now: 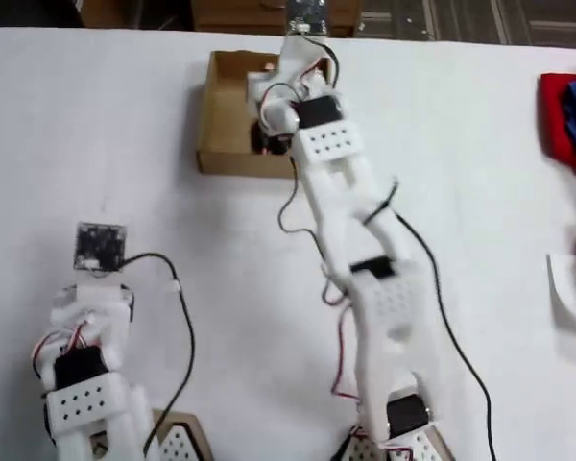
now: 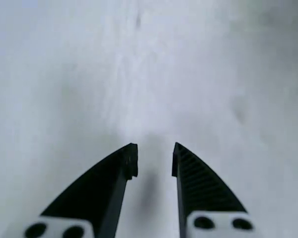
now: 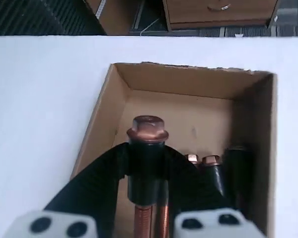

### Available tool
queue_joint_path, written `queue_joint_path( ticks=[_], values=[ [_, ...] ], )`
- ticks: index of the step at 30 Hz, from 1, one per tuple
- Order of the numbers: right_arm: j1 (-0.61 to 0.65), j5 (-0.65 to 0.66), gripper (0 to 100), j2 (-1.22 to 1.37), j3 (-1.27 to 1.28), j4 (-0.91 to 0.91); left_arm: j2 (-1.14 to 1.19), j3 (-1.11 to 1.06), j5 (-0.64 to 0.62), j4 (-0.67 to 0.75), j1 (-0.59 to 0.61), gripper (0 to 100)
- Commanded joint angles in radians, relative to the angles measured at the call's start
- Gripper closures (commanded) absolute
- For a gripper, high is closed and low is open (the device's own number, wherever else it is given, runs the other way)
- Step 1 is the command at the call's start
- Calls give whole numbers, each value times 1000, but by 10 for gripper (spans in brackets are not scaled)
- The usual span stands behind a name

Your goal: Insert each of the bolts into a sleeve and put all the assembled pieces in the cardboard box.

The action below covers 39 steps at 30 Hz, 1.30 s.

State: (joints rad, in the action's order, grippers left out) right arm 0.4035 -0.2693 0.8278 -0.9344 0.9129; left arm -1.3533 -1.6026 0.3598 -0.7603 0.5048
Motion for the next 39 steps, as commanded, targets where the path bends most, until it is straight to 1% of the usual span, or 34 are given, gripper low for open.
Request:
queue_joint_path(
  ticks=[1,4,7,18,26,32,39],
  values=[
    [42,-29,975,259,-442,44,-9,-10,-34,31,15,869],
    [77,-29,975,417,-621,67,-9,-25,-54,68,15,869],
    [96,-28,975,496,-680,61,-9,-25,-54,68,15,869],
    [91,-28,975,518,-671,74,-9,-28,-49,71,12,869],
    [91,-28,975,516,-588,73,-9,-28,-49,72,12,869],
    [91,57,975,519,-585,73,-9,-28,-49,72,12,869],
    [67,63,975,552,-575,36,-9,-28,-49,72,12,869]
  ],
)
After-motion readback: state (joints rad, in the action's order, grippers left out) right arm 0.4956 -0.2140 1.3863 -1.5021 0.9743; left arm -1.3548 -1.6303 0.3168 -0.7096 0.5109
